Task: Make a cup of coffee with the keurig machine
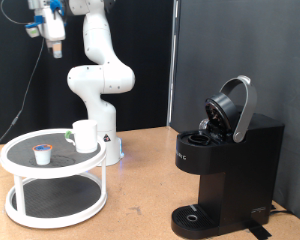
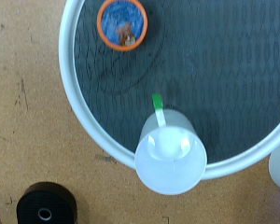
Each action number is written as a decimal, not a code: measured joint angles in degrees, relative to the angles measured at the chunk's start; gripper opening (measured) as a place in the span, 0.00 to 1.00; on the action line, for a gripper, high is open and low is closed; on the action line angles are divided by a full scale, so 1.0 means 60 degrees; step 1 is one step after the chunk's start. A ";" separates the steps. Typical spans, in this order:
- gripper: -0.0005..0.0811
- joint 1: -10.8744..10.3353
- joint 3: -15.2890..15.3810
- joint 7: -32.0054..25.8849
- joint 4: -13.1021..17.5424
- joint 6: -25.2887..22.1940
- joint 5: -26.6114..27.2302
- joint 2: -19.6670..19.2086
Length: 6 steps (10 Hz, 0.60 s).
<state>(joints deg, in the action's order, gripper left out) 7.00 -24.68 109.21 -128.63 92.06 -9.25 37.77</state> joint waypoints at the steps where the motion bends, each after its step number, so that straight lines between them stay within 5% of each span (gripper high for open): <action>1: 0.91 0.0000 -0.0044 -0.0022 0.0076 0.0009 -0.0044 -0.0102; 6: 0.91 -0.0047 -0.0386 -0.1720 0.0064 -0.0142 -0.0056 -0.0297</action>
<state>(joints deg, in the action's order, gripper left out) 6.71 -27.00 98.89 -128.24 91.21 -9.59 35.99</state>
